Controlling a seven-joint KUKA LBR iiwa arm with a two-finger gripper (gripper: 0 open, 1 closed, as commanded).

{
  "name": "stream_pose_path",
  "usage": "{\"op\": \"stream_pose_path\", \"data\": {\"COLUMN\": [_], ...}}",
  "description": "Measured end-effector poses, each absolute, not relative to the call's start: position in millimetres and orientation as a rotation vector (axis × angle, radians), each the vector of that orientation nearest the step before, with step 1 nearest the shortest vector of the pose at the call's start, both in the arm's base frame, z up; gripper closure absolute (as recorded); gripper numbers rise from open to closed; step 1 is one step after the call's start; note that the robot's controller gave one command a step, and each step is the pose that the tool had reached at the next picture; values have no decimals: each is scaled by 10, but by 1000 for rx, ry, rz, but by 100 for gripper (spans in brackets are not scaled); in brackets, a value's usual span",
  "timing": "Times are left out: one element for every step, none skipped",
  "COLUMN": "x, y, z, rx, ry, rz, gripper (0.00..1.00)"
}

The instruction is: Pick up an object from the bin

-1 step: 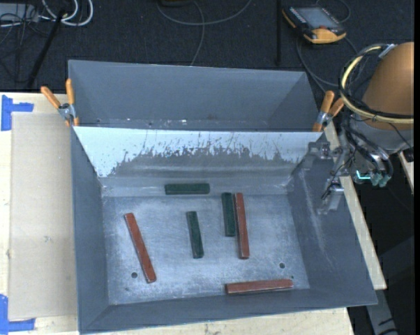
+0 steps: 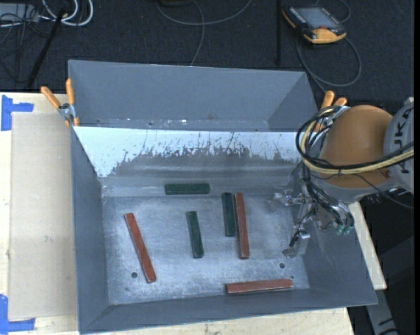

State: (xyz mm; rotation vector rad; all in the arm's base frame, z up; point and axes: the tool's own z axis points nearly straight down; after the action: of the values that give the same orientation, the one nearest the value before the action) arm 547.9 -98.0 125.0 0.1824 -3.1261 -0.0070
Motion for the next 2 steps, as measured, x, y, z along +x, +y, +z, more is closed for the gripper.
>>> {"op": "stream_pose_path", "data": {"x": [5851, 5680], "y": [-349, 103], "z": [695, 894], "rx": [260, 89], "ry": [-3133, -3138], "rz": [-5, -4], "gripper": [0, 0]}}
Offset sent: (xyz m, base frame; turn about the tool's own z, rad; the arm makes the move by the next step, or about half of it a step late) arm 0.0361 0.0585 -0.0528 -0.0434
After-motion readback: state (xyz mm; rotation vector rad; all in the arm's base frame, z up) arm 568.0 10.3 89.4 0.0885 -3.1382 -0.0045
